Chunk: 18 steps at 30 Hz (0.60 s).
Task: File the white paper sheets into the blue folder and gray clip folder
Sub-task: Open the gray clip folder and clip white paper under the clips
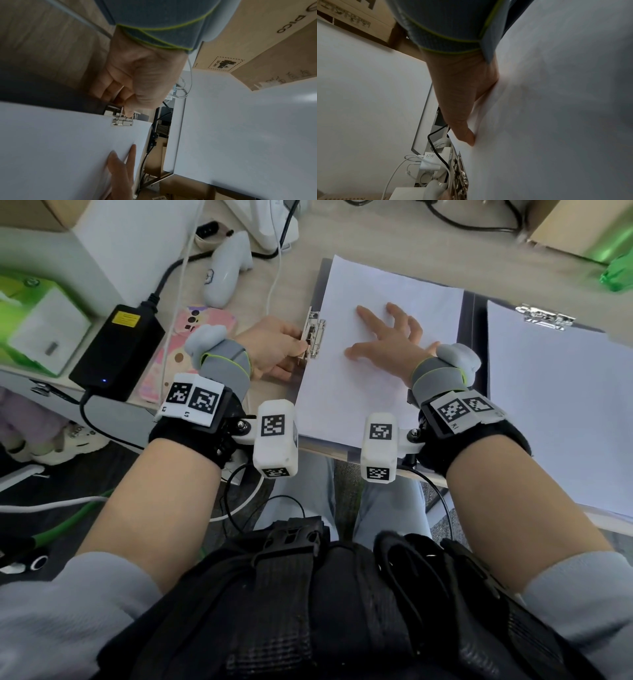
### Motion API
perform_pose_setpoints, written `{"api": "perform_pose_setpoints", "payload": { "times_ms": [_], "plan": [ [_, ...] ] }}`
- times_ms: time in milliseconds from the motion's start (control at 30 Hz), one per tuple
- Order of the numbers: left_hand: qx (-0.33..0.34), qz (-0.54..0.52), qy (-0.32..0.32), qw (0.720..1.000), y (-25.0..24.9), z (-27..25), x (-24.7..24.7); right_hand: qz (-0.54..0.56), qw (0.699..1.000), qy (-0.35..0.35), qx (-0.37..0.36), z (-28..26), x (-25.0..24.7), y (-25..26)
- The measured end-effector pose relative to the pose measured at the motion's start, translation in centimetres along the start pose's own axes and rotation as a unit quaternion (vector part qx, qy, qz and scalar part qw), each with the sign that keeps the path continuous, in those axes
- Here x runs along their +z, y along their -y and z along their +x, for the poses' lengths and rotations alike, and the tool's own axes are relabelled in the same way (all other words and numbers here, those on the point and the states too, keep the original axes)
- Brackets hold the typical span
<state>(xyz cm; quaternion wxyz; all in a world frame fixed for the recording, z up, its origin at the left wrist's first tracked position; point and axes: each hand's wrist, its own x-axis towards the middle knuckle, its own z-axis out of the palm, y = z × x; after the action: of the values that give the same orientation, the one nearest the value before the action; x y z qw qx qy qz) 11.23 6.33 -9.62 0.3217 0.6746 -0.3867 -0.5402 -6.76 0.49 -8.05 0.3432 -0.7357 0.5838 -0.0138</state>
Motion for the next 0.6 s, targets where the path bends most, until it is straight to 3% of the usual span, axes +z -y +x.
{"api": "perform_pose_setpoints", "payload": {
  "times_ms": [167, 467, 600],
  "plan": [
    [-0.005, -0.042, 0.024, 0.999, -0.1, -0.5, -0.3, -0.003, 1.000, -0.008, -0.005, -0.1, 0.1, 0.0],
    [0.043, 0.007, -0.077, 0.996, 0.1, -0.4, 1.2, -0.005, 1.000, -0.011, -0.007, 0.0, 0.2, -0.1],
    [0.070, 0.024, -0.072, 0.995, 0.3, -0.6, 1.2, -0.004, 1.000, -0.013, -0.008, 0.1, 0.2, -0.2]
  ]
}}
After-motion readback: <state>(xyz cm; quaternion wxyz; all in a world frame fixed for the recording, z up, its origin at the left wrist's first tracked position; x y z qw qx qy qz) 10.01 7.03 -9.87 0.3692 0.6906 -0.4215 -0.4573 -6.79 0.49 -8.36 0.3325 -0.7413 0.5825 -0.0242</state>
